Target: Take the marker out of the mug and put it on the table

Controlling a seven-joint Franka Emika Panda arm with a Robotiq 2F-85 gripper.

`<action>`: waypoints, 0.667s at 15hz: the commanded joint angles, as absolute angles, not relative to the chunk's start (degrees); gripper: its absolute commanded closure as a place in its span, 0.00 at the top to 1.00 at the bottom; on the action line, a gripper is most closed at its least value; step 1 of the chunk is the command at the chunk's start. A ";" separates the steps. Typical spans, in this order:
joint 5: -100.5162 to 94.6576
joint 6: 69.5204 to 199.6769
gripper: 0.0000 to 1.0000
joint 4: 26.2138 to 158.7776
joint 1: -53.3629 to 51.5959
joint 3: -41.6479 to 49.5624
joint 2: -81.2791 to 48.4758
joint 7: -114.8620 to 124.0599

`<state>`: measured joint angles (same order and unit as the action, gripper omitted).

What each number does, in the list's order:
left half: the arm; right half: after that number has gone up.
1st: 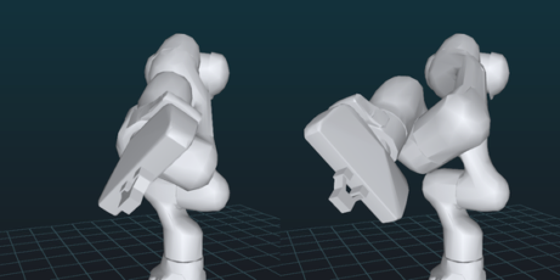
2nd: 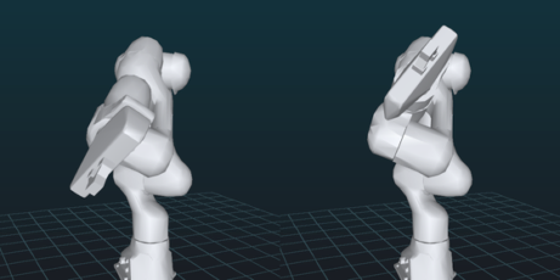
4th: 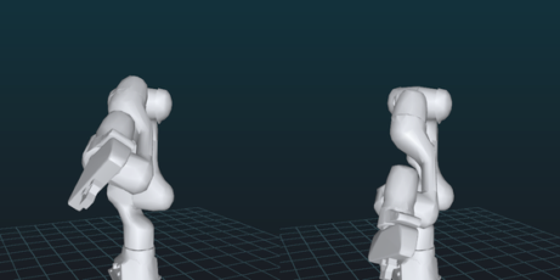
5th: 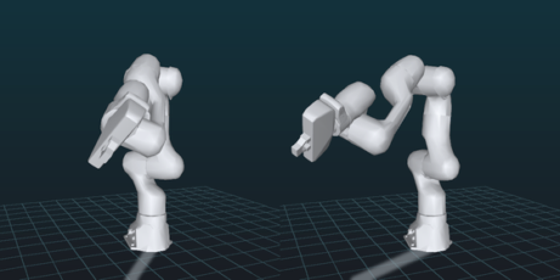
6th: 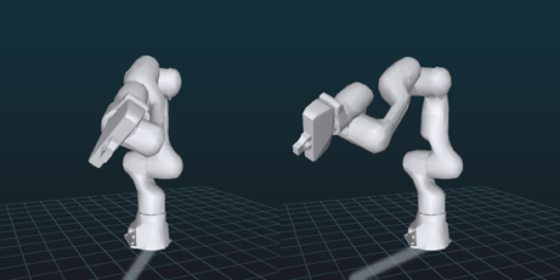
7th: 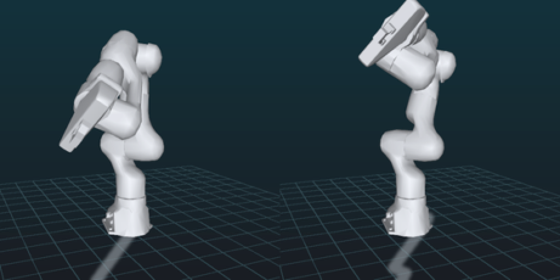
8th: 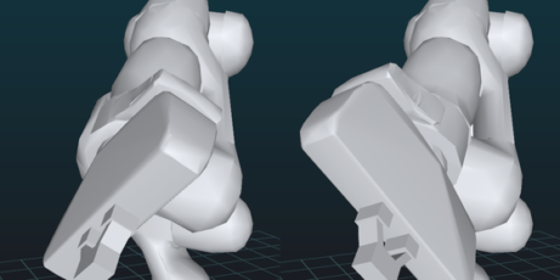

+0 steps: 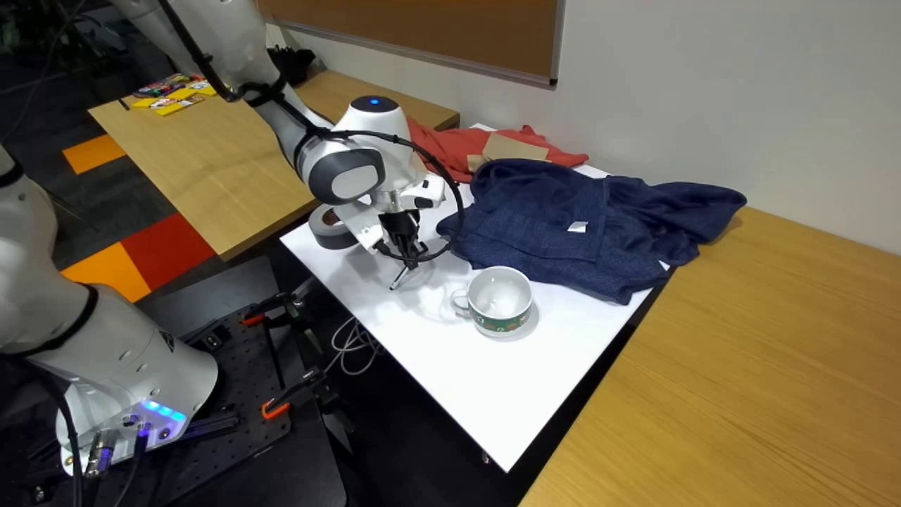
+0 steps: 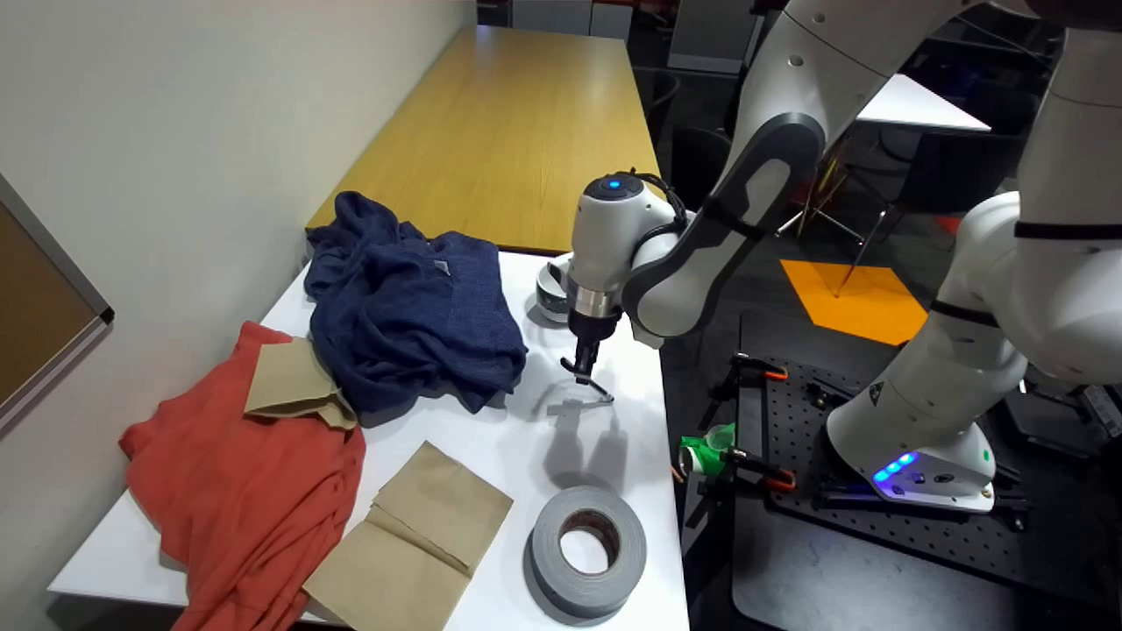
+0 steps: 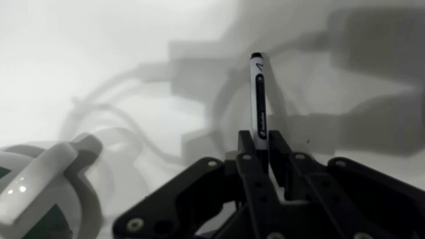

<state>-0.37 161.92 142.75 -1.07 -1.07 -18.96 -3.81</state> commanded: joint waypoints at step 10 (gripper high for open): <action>-2.37 162.57 1.00 142.40 -2.40 -0.36 -18.31 -1.95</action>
